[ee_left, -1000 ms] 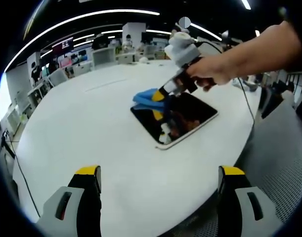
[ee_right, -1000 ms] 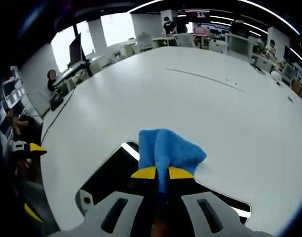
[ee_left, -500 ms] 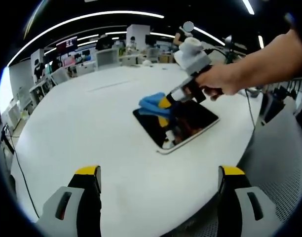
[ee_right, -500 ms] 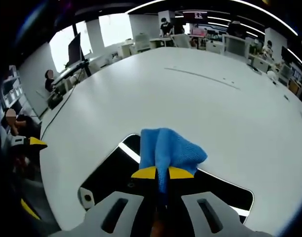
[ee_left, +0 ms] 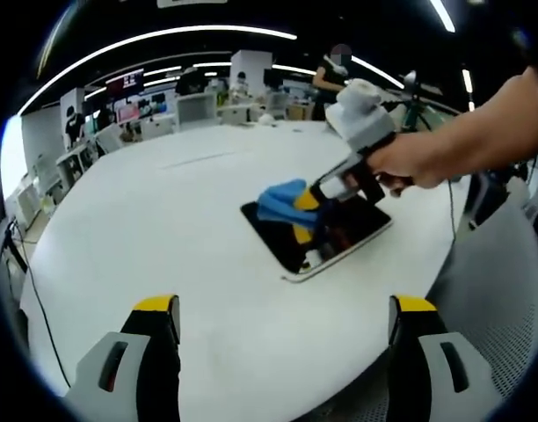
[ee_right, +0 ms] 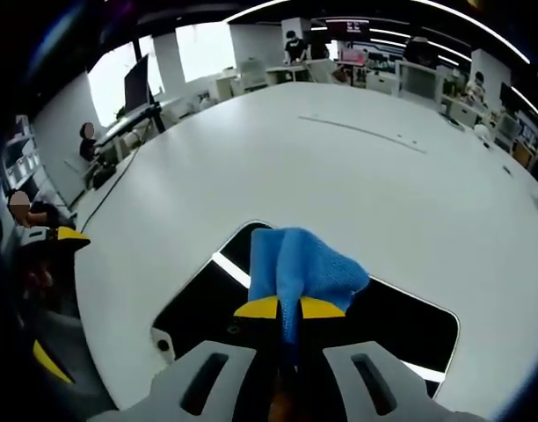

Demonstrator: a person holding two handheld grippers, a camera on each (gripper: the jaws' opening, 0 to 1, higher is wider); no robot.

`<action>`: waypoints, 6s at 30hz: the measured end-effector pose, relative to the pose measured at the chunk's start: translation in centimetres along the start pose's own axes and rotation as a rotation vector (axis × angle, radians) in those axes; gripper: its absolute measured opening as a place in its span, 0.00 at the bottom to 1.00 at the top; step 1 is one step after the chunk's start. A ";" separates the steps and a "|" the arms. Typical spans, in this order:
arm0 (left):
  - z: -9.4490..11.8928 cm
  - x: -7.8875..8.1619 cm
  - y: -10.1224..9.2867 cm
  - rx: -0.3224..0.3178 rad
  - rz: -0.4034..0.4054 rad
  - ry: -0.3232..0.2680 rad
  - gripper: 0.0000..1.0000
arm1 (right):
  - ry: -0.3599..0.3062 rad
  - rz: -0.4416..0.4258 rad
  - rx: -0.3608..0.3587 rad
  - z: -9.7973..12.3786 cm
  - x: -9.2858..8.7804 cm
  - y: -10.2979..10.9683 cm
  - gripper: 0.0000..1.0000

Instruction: Wipe the mirror surface with the cleaning cloth until all visible marks leave the cleaned area.

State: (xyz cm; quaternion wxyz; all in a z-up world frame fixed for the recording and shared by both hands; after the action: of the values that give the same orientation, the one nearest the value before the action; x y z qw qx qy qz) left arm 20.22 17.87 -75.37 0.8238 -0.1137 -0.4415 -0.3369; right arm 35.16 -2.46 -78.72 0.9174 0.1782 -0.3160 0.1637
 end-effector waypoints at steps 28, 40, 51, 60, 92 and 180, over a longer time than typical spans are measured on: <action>-0.1 0.0 -0.2 -0.016 -0.027 0.008 0.99 | 0.014 0.019 0.007 2.3 -3.1 2.1 0.01; -0.2 -0.2 -0.1 -0.012 -0.024 0.021 0.99 | 0.026 0.025 0.011 2.6 -3.6 2.5 0.01; -0.1 -0.3 -0.1 -0.009 -0.039 0.020 0.99 | 0.051 0.033 0.047 3.6 -5.0 3.4 0.02; -0.1 -0.5 0.0 0.001 -0.035 0.030 0.99 | 0.066 0.084 0.069 4.1 -5.7 4.1 0.02; -0.4 0.1 -1.1 -0.090 -0.064 -0.022 0.99 | 0.141 0.137 0.124 4.1 -5.4 4.1 0.01; 0.4 1.6 0.5 0.063 0.001 -0.041 0.99 | 0.117 0.180 0.226 5.9 -6.3 -0.7 0.02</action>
State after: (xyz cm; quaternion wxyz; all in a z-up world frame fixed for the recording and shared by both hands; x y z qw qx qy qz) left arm 20.87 17.70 -73.83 0.8180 -0.0947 -0.4685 -0.3200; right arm 27.67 -6.84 -78.59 0.8900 0.2413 -0.2565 0.2897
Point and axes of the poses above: the point that each gripper's makers call its tool centre point, and the gripper's own axes: z roughly backward along the fingers, y roughly to its left, x roughly out of its top, the point moved 9 cm from there along z, roughly backward along the fingers, and after that the axes turned 13 degrees about -z, right-handed, at the moved point
